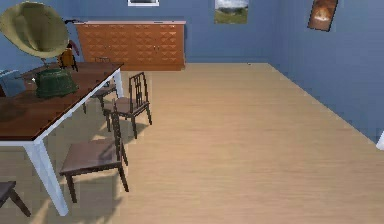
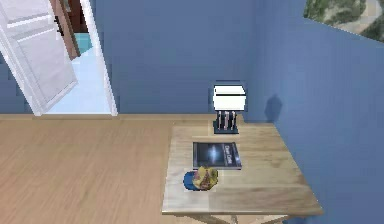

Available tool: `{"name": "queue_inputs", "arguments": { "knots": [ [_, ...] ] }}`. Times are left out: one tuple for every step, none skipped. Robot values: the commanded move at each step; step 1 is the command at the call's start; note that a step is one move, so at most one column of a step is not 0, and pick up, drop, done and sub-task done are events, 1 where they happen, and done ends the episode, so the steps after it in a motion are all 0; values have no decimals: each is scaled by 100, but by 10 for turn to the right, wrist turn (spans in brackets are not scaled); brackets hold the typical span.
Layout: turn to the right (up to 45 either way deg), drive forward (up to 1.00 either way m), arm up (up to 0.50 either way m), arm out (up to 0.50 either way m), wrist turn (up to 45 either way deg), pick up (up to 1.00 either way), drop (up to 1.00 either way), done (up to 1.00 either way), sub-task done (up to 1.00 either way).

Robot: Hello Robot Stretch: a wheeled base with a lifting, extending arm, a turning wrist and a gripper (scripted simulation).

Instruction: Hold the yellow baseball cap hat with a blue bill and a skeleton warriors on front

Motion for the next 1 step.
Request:
{"name": "queue_inputs", "arguments": {
  "knots": [
    [0, 0, 50, 0, 0, 0, 0, 0, 0]
  ]
}}
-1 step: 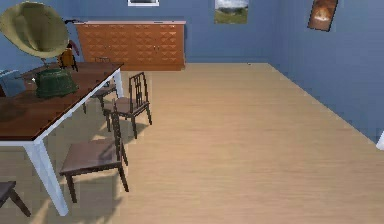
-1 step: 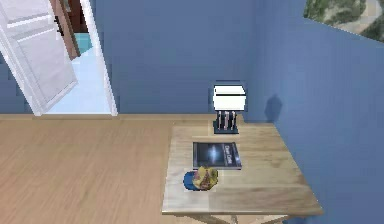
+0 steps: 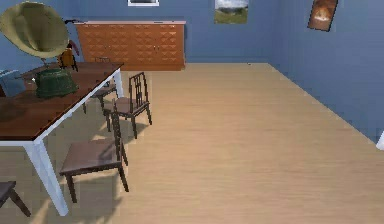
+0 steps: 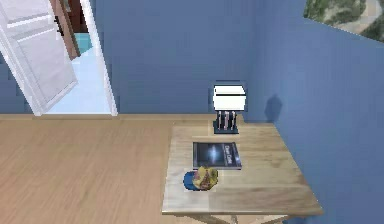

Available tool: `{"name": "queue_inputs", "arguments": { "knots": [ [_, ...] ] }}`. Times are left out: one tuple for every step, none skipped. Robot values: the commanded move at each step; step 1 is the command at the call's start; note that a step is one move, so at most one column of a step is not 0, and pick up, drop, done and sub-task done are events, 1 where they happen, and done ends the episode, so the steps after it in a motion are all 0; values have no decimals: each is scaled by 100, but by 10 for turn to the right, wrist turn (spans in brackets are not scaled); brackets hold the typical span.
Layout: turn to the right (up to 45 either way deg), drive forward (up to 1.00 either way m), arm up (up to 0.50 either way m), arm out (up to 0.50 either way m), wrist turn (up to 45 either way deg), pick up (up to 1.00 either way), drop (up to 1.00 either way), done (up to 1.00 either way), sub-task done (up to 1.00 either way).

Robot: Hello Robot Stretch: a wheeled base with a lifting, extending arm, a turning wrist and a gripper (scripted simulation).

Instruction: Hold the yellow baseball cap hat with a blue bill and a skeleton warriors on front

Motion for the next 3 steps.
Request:
{"name": "queue_inputs", "arguments": {
  "knots": [
    [0, 0, 14, 0, 0, 0, 0, 0, 0],
    [0, 0, 0, 34, 0, 0, 0, 0, 0],
    [0, 0, 0, 0, 450, 0, 0, 0, 0]
  ]
}}
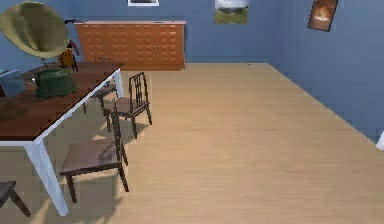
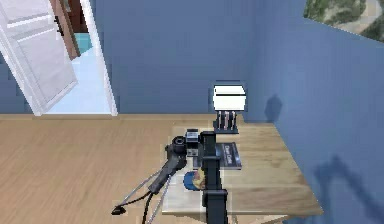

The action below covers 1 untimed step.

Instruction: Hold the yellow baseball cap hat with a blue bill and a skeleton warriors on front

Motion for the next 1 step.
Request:
{"name": "queue_inputs", "arguments": {
  "knots": [
    [0, 0, 0, 0, 450, 0, 0, 0, 0]
  ]
}}
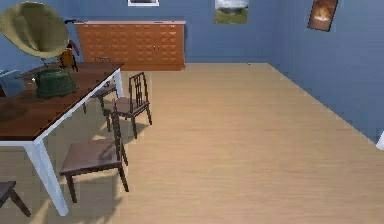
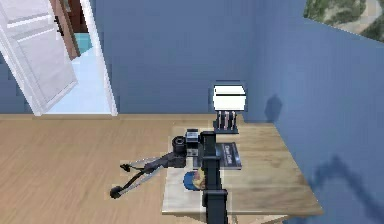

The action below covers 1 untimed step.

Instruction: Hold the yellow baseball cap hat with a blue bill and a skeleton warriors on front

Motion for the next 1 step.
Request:
{"name": "queue_inputs", "arguments": {
  "knots": [
    [0, 0, 0, 0, 450, 0, 0, 0, 0]
  ]
}}
